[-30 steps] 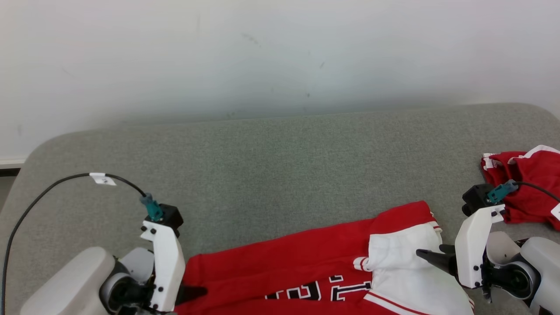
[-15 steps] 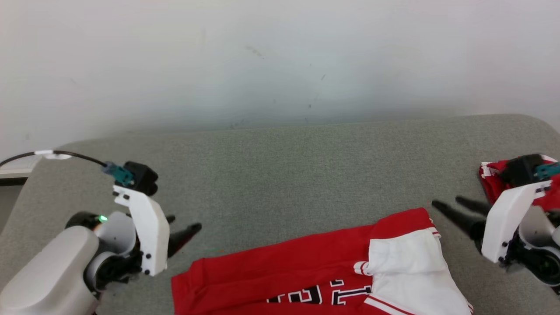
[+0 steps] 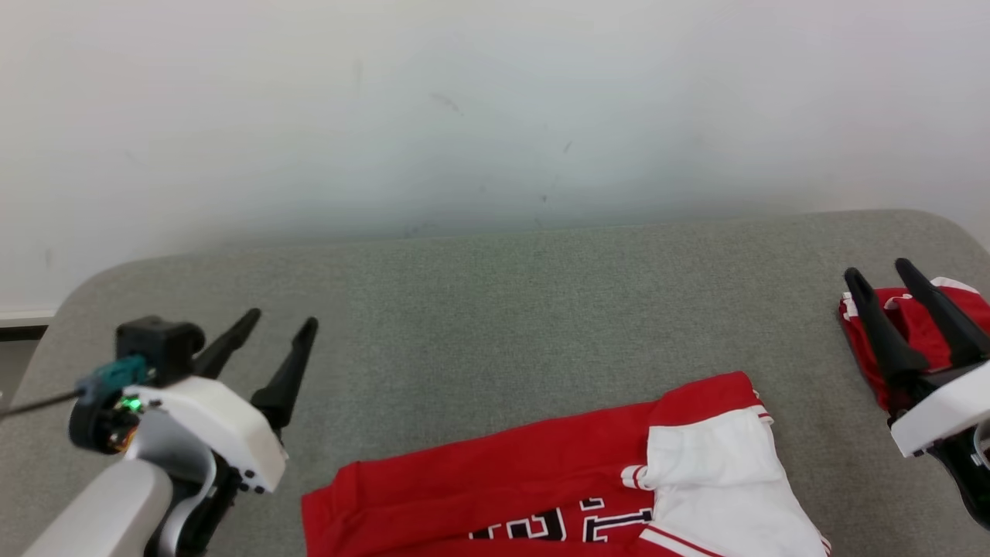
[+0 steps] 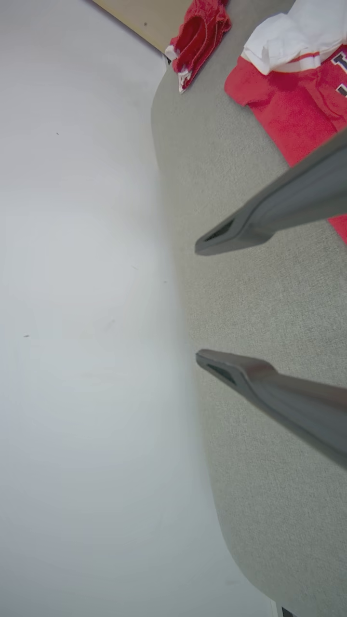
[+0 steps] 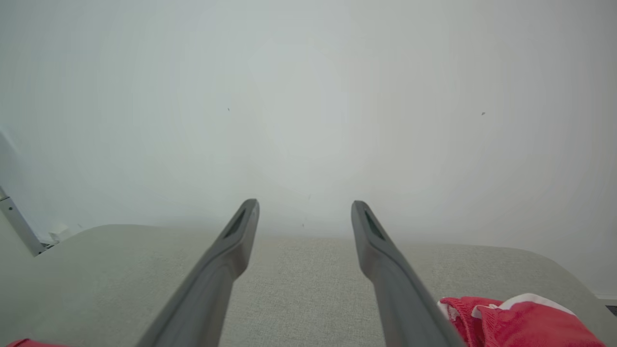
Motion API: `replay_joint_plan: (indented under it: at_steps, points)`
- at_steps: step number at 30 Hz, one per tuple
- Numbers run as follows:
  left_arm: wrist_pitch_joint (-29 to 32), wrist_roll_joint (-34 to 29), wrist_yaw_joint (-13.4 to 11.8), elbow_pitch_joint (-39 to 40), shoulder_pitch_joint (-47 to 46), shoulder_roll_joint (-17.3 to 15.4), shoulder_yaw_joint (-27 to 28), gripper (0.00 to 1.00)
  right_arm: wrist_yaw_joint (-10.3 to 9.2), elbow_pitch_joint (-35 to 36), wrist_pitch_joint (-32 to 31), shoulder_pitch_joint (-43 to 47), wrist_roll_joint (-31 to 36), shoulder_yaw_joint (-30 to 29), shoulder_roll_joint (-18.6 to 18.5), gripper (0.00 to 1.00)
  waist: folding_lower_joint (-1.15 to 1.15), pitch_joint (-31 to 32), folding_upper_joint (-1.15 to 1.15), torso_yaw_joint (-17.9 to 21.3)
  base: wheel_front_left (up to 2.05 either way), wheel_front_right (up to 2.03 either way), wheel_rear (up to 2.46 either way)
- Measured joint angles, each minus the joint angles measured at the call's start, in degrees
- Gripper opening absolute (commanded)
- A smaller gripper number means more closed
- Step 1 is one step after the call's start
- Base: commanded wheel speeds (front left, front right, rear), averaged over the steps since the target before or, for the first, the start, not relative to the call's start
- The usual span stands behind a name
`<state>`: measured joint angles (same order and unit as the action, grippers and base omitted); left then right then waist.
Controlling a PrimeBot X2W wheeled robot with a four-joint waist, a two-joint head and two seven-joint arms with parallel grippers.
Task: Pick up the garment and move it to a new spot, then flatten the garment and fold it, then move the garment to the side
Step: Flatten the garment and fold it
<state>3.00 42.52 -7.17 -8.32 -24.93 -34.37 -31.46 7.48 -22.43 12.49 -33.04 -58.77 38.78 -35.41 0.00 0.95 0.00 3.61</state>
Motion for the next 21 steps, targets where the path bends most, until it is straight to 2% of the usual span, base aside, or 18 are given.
replay_joint_plan:
  at_steps: [6,11,16,21]
  points:
    - [-11.54,-2.19,-6.58,3.58,7.58,1.49,3.37,1.0,0.0,2.42,2.21,9.3,7.25,-12.28,4.27,1.0,0.0,-0.24,0.0,-0.14,0.0,0.0,0.0]
    - [-16.51,-2.7,-9.11,4.81,13.32,4.11,4.76,1.0,0.0,7.17,2.43,19.66,10.92,-21.09,10.21,1.0,0.0,-0.65,0.0,-1.05,0.0,0.0,0.0]
    - [-17.81,-6.15,-9.25,5.66,17.7,7.76,7.95,1.0,-0.01,10.5,2.48,27.93,16.34,-26.28,15.29,1.0,0.0,-1.17,0.0,-1.64,0.0,0.0,0.0]
    - [-18.0,-11.48,-7.37,7.91,22.79,14.35,15.48,1.0,-0.01,10.34,2.54,32.65,20.01,-29.6,19.06,1.0,0.0,-1.39,0.0,-1.45,0.0,0.0,0.0]
